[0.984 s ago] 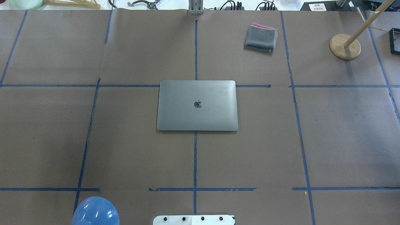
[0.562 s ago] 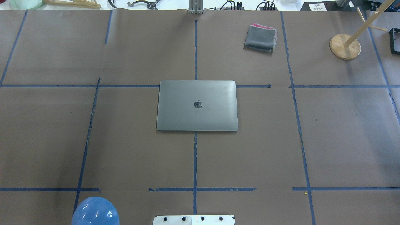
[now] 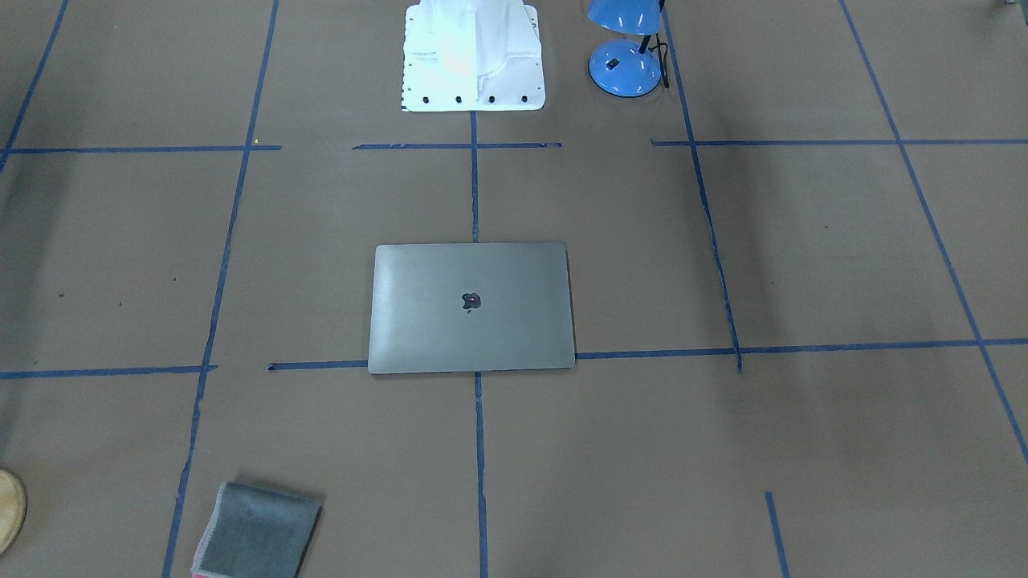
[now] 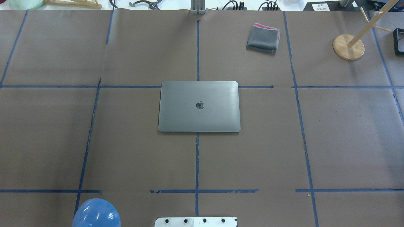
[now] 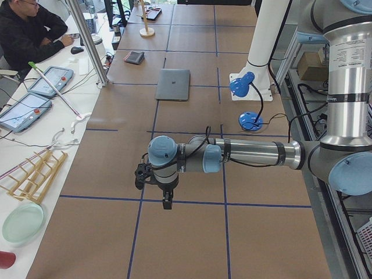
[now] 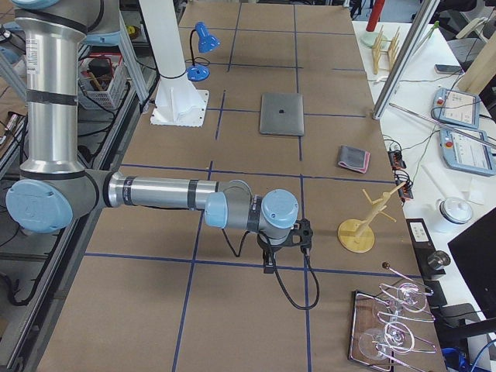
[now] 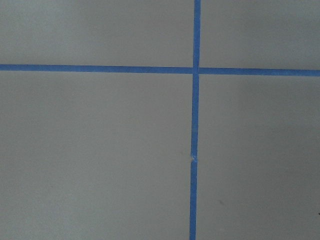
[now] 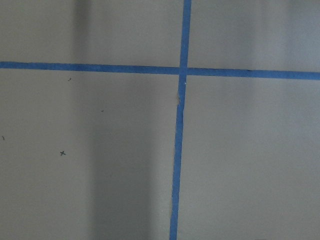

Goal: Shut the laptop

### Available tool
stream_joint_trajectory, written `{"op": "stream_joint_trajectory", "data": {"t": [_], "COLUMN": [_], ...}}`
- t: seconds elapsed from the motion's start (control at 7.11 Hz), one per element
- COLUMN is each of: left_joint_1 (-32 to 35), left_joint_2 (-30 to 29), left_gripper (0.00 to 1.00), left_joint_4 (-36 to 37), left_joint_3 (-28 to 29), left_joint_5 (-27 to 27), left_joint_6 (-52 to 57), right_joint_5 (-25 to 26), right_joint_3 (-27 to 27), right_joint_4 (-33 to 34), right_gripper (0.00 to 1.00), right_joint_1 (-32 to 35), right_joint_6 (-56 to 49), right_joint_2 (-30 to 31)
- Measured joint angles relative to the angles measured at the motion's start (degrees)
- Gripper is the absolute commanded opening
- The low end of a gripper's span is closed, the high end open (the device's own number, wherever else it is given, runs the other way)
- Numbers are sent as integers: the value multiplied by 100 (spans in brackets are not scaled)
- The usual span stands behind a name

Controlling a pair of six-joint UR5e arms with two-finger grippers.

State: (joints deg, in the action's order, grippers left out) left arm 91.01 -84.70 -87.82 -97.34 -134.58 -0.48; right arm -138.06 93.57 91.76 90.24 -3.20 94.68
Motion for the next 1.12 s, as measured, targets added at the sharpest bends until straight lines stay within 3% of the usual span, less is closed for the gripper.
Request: {"op": "stream_joint_trajectory", "data": {"t": [1.12], "left_joint_1": [-2], "left_joint_2": [22], "left_gripper": [100], "left_joint_4": [-12], "left_joint_3": [14], "left_joint_5": [-231], "left_joint_6": [-52], "right_joint_5": [-105], "right_joint_3": [49], "right_joint_4": [44], "right_gripper": [100], "right_joint_1": [366], "right_joint_6": [334], "right_joint_2": [-3]}}
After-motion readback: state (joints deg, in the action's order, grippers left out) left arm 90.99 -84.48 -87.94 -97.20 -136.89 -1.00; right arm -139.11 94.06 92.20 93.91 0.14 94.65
